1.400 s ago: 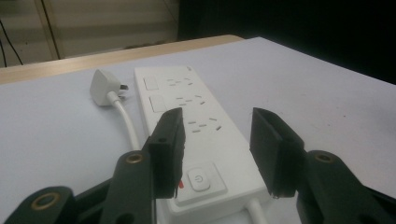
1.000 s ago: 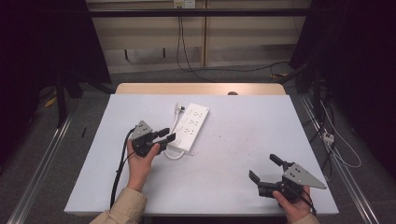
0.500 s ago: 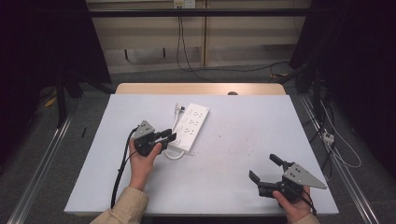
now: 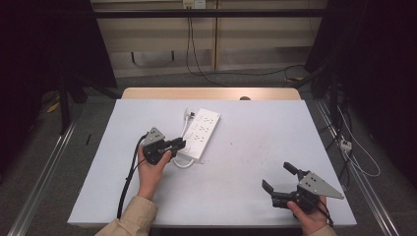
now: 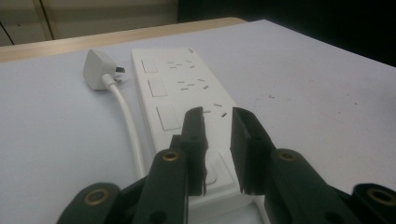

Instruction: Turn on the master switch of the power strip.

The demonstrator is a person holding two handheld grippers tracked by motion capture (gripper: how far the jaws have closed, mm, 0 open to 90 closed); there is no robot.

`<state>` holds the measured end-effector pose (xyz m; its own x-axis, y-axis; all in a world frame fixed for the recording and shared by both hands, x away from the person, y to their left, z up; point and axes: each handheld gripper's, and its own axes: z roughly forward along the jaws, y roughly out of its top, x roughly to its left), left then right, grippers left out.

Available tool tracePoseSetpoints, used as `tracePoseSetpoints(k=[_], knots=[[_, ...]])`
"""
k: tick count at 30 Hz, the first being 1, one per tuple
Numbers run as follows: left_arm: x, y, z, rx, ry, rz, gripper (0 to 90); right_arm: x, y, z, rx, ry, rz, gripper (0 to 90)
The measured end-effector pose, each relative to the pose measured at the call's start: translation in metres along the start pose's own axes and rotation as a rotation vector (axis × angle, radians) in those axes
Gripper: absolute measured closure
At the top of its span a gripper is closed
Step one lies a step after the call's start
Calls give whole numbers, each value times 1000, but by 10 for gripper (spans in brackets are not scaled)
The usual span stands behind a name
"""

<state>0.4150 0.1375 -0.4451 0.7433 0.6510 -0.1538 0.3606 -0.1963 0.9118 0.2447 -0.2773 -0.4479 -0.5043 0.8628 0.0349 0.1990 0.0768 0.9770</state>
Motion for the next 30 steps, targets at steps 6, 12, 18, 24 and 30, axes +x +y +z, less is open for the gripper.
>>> tracePoseSetpoints(k=[6, 12, 18, 24, 30], knots=[[1, -1, 1, 10, 5, -1, 800, 0, 0, 0, -1, 2, -1, 36], [2, -1, 2, 16, 11, -5, 843, 0, 0, 0, 1, 4, 0, 36], [3, -2, 3, 27, 7, -17, 869, 1, 0, 0, 1, 6, -1, 36], [3, -1, 3, 40, 1, -25, 900, 0, 0, 0, 0, 3, 0, 36], [1, -1, 6, 63, 5, -24, 900, 0, 0, 0, -2, 3, -1, 36]])
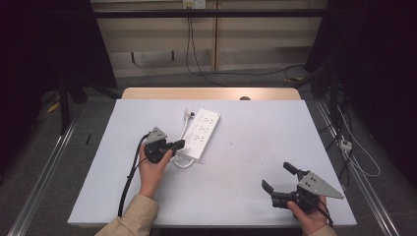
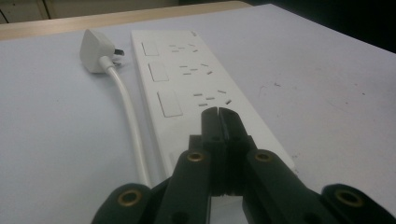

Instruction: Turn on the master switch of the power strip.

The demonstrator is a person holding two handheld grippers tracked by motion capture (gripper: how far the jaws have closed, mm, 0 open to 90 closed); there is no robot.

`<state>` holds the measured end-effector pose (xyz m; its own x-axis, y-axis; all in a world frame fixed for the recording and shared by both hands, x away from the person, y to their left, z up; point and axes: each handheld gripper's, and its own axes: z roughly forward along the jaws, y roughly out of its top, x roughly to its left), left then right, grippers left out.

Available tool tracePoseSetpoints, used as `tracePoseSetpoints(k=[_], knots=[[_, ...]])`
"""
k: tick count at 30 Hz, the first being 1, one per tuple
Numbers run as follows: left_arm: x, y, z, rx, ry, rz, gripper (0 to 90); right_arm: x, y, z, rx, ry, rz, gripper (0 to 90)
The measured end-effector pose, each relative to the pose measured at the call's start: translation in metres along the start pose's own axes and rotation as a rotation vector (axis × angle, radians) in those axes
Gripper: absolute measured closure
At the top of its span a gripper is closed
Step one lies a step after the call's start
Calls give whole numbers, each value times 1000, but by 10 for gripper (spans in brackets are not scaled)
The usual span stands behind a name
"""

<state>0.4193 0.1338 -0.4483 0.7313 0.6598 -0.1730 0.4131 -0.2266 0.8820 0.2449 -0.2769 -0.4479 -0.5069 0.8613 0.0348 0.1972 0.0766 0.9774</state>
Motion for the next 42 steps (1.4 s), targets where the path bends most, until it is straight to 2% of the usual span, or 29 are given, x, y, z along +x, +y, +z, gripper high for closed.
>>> tracePoseSetpoints(k=[9, 31, 42], knots=[[2, -2, 3, 13, -3, -10, 900, 0, 0, 0, 1, 3, 1, 36], [2, -4, 6, 49, 2, 1, 900, 0, 0, 0, 1, 5, 1, 35], [3, -4, 5, 51, 3, -7, 900, 0, 0, 0, 1, 3, 0, 35]])
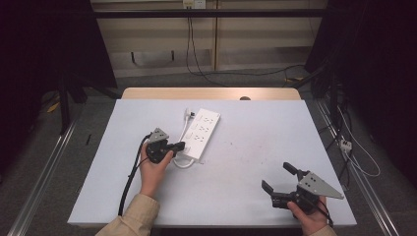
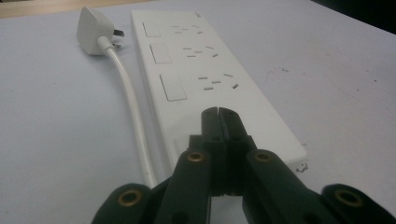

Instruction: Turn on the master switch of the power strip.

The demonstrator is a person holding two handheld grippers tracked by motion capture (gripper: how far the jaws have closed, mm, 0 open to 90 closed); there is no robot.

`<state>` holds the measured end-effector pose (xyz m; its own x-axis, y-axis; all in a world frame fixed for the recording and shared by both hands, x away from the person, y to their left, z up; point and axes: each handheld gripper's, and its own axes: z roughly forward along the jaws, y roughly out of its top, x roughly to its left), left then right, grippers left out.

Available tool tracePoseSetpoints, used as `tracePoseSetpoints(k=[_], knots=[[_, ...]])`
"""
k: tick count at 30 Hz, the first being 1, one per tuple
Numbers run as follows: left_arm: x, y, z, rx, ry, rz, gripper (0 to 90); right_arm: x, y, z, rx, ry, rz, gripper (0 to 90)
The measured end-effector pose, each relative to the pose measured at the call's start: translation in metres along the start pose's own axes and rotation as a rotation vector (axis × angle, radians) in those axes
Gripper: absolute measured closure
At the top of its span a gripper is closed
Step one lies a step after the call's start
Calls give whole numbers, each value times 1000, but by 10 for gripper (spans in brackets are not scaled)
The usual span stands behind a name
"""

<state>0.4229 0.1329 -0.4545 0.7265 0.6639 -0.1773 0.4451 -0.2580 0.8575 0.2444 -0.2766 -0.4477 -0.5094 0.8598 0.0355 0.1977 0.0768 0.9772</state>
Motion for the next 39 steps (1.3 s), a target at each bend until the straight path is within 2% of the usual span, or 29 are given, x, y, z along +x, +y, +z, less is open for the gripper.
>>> tracePoseSetpoints(k=[39], knots=[[0, -2, 3, 12, 11, 11, 900, 0, 0, -1, -3, 1, 0, 35]])
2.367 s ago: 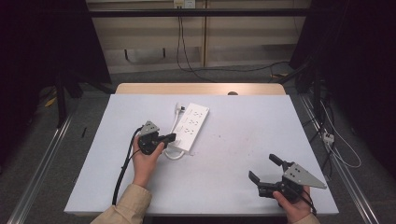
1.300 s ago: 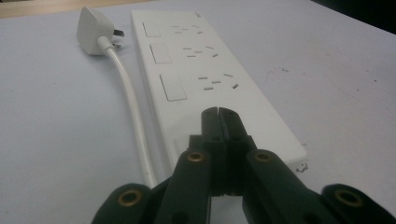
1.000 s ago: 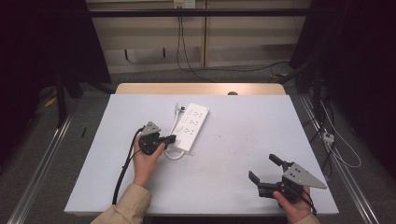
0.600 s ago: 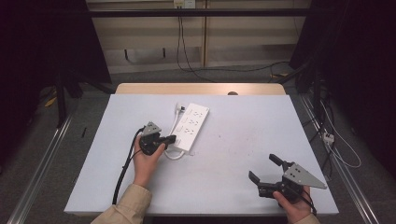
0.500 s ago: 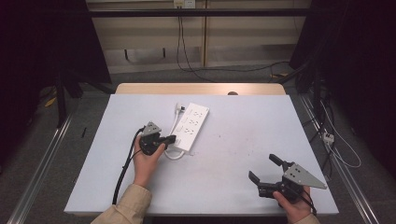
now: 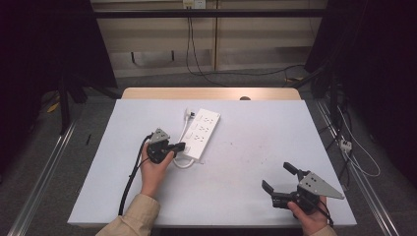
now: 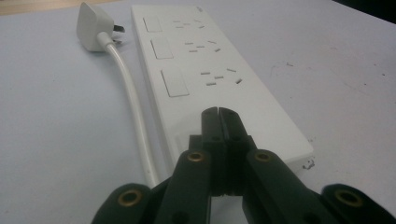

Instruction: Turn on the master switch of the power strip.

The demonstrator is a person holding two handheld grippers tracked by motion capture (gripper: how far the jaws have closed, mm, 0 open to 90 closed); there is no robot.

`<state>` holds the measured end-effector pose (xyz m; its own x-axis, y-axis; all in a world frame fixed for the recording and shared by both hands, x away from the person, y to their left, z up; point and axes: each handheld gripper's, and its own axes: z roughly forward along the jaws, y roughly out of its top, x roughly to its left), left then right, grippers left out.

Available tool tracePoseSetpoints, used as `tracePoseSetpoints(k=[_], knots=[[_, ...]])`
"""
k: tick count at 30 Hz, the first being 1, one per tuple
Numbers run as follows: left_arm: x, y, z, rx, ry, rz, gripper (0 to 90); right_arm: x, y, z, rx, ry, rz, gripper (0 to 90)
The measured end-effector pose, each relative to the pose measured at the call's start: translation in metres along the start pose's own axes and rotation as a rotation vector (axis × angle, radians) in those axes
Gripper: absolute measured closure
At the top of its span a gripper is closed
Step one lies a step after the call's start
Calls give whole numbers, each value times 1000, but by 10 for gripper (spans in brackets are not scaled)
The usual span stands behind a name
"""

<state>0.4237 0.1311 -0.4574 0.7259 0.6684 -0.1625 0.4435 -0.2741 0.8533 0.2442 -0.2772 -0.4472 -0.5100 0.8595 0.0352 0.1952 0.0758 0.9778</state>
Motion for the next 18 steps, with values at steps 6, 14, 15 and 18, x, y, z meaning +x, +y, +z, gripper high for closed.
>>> tracePoseSetpoints(k=[6, 14, 15, 18], knots=[[0, 0, 0, 2, 2, 7, 900, 0, 0, 0, 1, -1, 0, 35], [-1, 0, 0, 4, 1, 16, 900, 0, 0, 0, -1, -1, -1, 34], [-1, 0, 0, 3, 1, 14, 900, 0, 0, 0, -1, -1, -1, 34], [-1, 0, 0, 2, 1, 14, 900, 0, 0, 0, 0, 0, 0, 34]])
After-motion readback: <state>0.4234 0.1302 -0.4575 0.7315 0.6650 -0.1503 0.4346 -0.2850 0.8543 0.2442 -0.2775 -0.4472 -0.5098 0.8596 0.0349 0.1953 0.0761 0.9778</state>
